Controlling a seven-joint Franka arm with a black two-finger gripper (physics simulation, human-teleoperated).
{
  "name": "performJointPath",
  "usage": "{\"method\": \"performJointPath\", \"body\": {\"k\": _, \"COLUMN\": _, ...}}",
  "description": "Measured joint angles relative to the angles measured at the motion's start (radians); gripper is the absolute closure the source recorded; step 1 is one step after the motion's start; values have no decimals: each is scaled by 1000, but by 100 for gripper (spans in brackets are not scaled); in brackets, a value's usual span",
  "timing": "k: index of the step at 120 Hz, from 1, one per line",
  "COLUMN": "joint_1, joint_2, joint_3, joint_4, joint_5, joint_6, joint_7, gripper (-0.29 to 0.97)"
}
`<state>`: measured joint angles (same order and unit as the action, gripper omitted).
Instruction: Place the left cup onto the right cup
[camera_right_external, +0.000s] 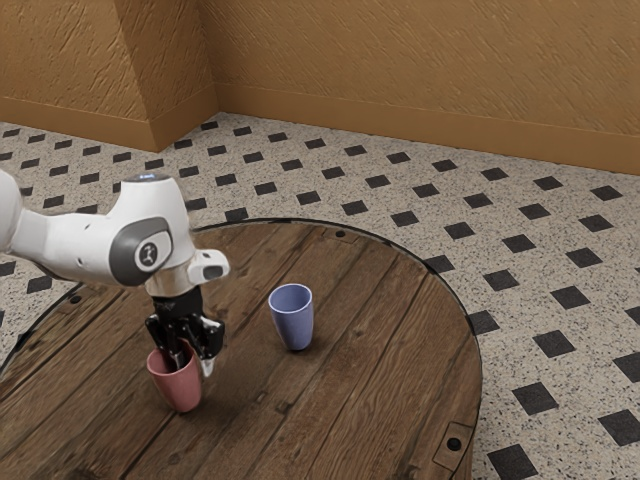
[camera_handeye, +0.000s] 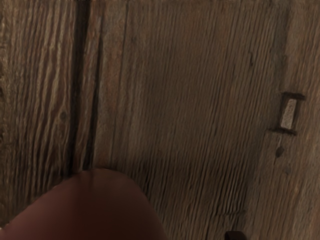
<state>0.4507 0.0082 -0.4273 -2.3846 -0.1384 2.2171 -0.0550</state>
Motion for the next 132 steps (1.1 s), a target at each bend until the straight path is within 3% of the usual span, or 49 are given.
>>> {"method": "performJointPath", "body": {"k": 36, "joint_1": 69, "joint_2": -1, "joint_3": -2, "joint_4": -1, "joint_5": -3, "joint_6": -3, "joint_7": -40, "gripper": 71}}
{"method": "performJointPath", "body": {"k": 72, "joint_1": 106, "joint_2": -14, "joint_3": -3, "joint_4": 7, "joint_5": 1, "joint_6": -4, "joint_7": -70, "gripper": 77}}
{"method": "performJointPath", "body": {"k": 88, "joint_1": 113, "joint_2": -23, "joint_3": -4, "joint_4": 58, "joint_5": 34, "joint_6": -8, "joint_7": -83, "gripper": 78}}
{"method": "performJointPath", "body": {"k": 107, "joint_1": 78, "joint_2": -24, "joint_3": -6, "joint_4": 137, "joint_5": 95, "joint_6": -28, "joint_7": -102, "gripper": 78}}
{"method": "performJointPath", "body": {"k": 132, "joint_1": -38, "joint_2": -20, "joint_3": -10, "joint_4": 256, "joint_5": 188, "joint_6": -79, "joint_7": -129, "gripper": 78}}
